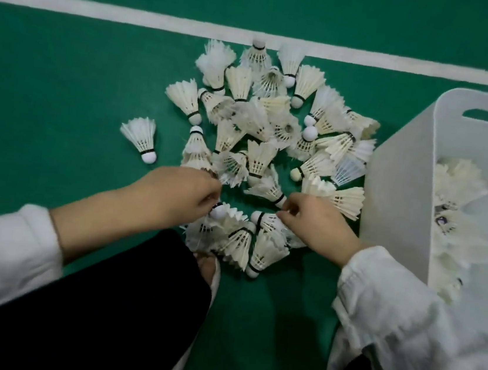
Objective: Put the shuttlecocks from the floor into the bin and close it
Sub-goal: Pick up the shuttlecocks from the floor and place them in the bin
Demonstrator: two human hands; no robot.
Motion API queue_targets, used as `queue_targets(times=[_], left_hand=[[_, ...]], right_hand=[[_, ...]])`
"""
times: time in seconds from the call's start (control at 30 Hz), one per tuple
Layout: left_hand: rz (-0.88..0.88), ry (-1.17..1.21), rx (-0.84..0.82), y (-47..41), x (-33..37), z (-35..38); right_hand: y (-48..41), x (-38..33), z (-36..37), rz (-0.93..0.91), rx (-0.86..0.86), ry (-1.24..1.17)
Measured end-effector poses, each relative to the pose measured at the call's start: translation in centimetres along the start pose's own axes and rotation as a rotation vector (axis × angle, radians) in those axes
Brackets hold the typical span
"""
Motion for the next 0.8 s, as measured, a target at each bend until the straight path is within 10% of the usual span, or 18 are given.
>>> queue_targets(times=[0.57,0.8], left_hand=[[-0.321,0.630,0.115,-1.3,-5.4,2.8],[-0.191,0.576,0.387,1.0,-5.5,-2.1]], right_hand=[[-1.6,-1.6,1.8,-0.002,0.248,-0.269],[-2.1,-4.8,1.7,-0.317,0.253,0.194]])
Point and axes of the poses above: each hand's wrist, its own y-axis away from the middle knuckle, its own z-axis out of the palm, x = y × z, the point moved 6 cm from there along -y, towards the middle knuckle, and after that the axes turned 11 degrees about -z, right-handed, at the moved point
